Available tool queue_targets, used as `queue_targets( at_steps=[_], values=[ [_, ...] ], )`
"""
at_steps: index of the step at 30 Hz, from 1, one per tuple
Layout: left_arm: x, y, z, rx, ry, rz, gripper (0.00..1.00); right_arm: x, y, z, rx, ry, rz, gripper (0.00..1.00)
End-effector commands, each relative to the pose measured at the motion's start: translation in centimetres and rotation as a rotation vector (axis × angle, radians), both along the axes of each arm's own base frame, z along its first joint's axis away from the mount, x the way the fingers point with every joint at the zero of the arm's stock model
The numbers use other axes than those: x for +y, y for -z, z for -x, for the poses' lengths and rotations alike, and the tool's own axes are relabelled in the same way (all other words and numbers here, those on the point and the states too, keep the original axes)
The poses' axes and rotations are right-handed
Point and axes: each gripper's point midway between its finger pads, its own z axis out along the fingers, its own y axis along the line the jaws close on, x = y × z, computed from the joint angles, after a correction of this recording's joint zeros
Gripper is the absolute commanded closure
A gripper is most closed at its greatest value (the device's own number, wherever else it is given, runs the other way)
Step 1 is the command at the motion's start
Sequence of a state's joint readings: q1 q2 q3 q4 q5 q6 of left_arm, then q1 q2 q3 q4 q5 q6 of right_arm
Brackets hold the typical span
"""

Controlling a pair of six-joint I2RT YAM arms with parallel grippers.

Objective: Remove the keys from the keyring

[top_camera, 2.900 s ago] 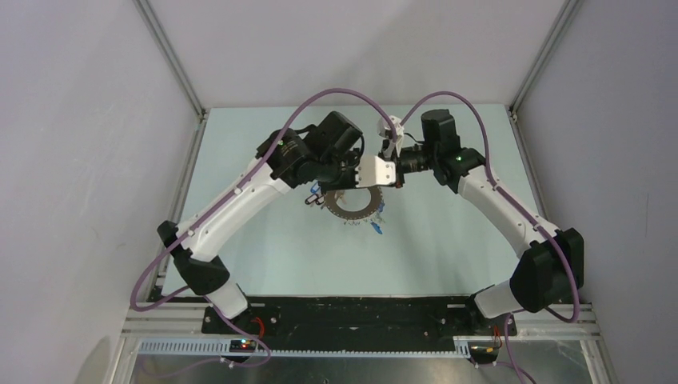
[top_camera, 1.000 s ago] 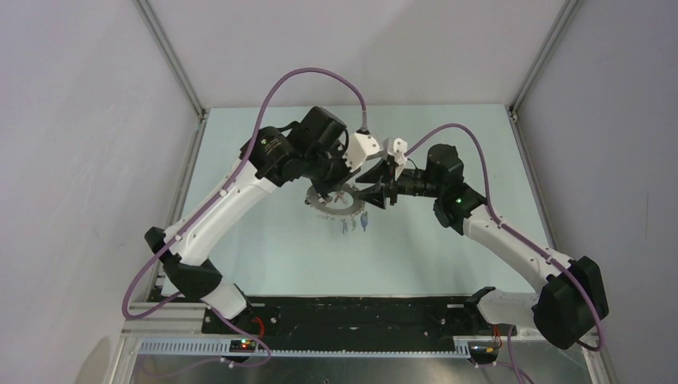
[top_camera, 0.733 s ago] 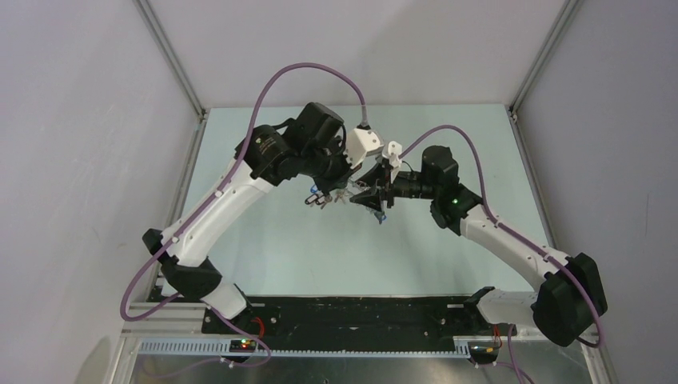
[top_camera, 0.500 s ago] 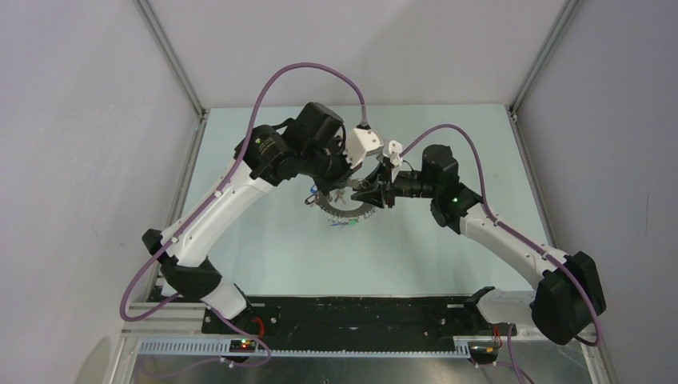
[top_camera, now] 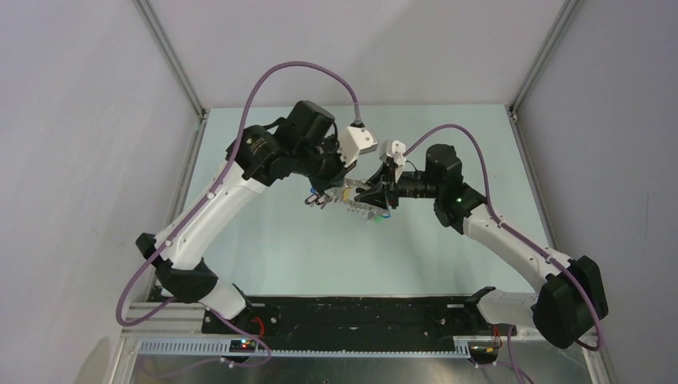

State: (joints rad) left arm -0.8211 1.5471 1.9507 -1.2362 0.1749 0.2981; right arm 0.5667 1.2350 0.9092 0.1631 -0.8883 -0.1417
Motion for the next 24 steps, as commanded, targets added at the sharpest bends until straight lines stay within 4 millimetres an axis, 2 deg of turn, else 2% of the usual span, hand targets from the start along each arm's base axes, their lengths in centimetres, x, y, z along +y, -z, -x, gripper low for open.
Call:
queue_targets(
  at_steps=[1, 3, 4, 6, 9, 10, 11, 12, 13, 14, 15, 16, 17, 18, 19, 20, 21, 22, 23, 24],
  values=[
    [0.3, -2.1, 0.5, -0.036, 0.018, 0.076, 1.0, -0.4, -4.0, 0.3, -0.09, -0.011, -0.071, 1.0],
    [0.4, -1.7, 0.3, -0.025, -0.002, 0.066, 0.98, -0.6, -4.4, 0.2, -0.094, -0.005, -0.073, 1.0],
    [0.3, -1.6, 0.4, -0.014, -0.001, 0.072, 0.9, -0.7, -4.3, 0.1, -0.089, 0.001, -0.062, 1.0],
    [0.0, -1.7, 0.9, 0.005, 0.02, 0.097, 0.81, -0.8, -4.4, -0.1, -0.104, 0.018, -0.042, 1.0],
    [0.0, -1.8, 1.5, 0.011, 0.024, 0.141, 0.77, -1.3, -4.5, -0.5, -0.148, 0.054, -0.021, 1.0],
    [0.0, -2.4, 1.4, -0.017, 0.018, 0.172, 0.77, -1.5, -4.9, -0.7, -0.188, 0.072, -0.02, 1.0],
    [0.1, -1.4, 1.4, -0.002, 0.0, 0.167, 0.76, -1.7, -5.4, -0.7, -0.213, 0.081, -0.023, 1.0],
    [0.0, -2.6, 1.2, -0.047, -0.005, 0.221, 0.75, -1.9, -5.7, -1.0, -0.242, 0.099, -0.022, 1.0],
    [0.2, -1.4, 1.2, -0.026, -0.028, 0.22, 0.73, -2.1, -6.3, -0.9, -0.27, 0.107, -0.031, 1.0],
    [0.2, -2.9, 1.1, -0.077, -0.035, 0.283, 0.72, -2.3, -6.7, -1.2, -0.297, 0.123, -0.031, 1.0],
    [0.4, -1.8, 1.1, -0.058, -0.056, 0.29, 0.69, -2.4, -7.4, -1.2, -0.321, 0.132, -0.04, 1.0],
    [0.5, -3.5, 1.1, -0.113, -0.057, 0.359, 0.68, -2.5, -7.7, -1.3, -0.338, 0.142, -0.04, 1.0],
    [0.6, -2.4, 1.3, -0.095, -0.065, 0.369, 0.66, -2.7, -8.4, -1.3, -0.355, 0.147, -0.045, 1.0],
    [0.6, -4.2, 1.3, -0.155, -0.061, 0.444, 0.65, -2.7, -8.7, -1.4, -0.366, 0.152, -0.044, 1.0],
    [0.9, -3.8, 1.8, -0.159, -0.065, 0.467, 0.63, -2.8, -9.4, -1.3, -0.381, 0.155, -0.047, 1.0],
    [0.4, -3.3, 1.8, -0.173, -0.043, 0.5, 0.62, -2.8, -10.0, -1.3, -0.392, 0.156, -0.053, 1.0],
    [0.3, -5.1, 2.0, -0.242, -0.021, 0.575, 0.6, -2.9, -10.2, -1.3, -0.397, 0.159, -0.055, 1.0],
    [0.1, -3.3, 2.1, -0.231, -0.01, 0.576, 0.59, -2.9, -10.7, -1.3, -0.406, 0.161, -0.06, 1.0],
    [0.1, -5.4, 2.3, -0.303, 0.007, 0.659, 0.58, -2.9, -11.0, -1.2, -0.412, 0.163, -0.065, 1.0],
    [-0.1, -3.8, 2.4, -0.292, 0.014, 0.666, 0.56, -3.0, -11.5, -1.1, -0.423, 0.166, -0.073, 1.0]
  ],
)
